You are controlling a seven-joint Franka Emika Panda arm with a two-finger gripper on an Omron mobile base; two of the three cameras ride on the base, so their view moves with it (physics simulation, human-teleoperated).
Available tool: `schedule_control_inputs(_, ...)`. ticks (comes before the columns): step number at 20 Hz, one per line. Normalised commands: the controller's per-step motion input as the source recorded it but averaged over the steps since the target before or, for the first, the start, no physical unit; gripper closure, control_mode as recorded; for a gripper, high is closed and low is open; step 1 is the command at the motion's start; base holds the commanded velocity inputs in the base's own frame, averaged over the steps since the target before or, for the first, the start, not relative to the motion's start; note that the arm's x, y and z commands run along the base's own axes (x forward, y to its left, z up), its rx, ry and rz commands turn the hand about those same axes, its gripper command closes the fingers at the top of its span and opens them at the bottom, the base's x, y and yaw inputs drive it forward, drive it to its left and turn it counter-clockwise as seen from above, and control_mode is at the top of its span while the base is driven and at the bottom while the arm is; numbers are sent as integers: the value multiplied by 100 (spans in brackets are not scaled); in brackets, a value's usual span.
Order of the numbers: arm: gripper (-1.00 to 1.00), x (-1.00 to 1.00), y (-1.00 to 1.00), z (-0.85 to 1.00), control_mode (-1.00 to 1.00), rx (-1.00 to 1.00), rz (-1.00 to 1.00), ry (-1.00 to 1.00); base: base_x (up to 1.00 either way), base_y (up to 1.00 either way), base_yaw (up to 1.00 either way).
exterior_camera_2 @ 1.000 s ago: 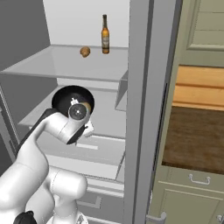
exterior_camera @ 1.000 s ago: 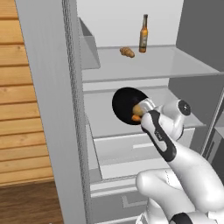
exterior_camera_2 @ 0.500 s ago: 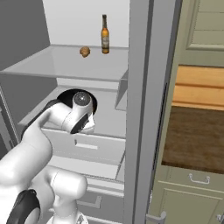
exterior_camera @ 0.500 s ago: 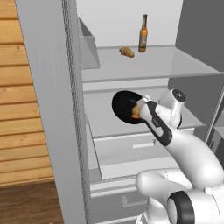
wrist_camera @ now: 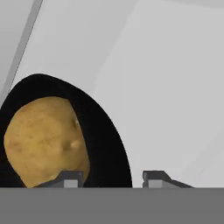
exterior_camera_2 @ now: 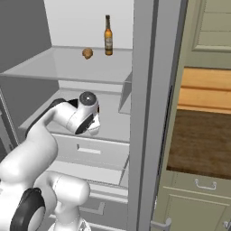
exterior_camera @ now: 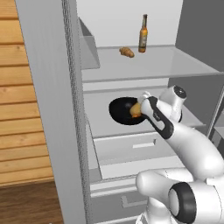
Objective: Pick the chicken drumstick and potato from their plates and place them in the bowl. Then put the bowl in the fridge.
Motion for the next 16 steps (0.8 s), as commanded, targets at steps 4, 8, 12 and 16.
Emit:
schedule_control_inputs(4, -100, -16, 0, 7, -100, 0, 0, -24, 0, 0, 0)
schedule_control_inputs(8, -100, -54, 0, 49, -100, 0, -1, -27, 0, 0, 0)
schedule_control_inputs(12, -100, -73, 0, 83, -100, 0, -2, -16, 0, 0, 0)
schedule_control_inputs(16, -100, -100, 0, 99, -100, -1, 0, 7, 0, 0, 0)
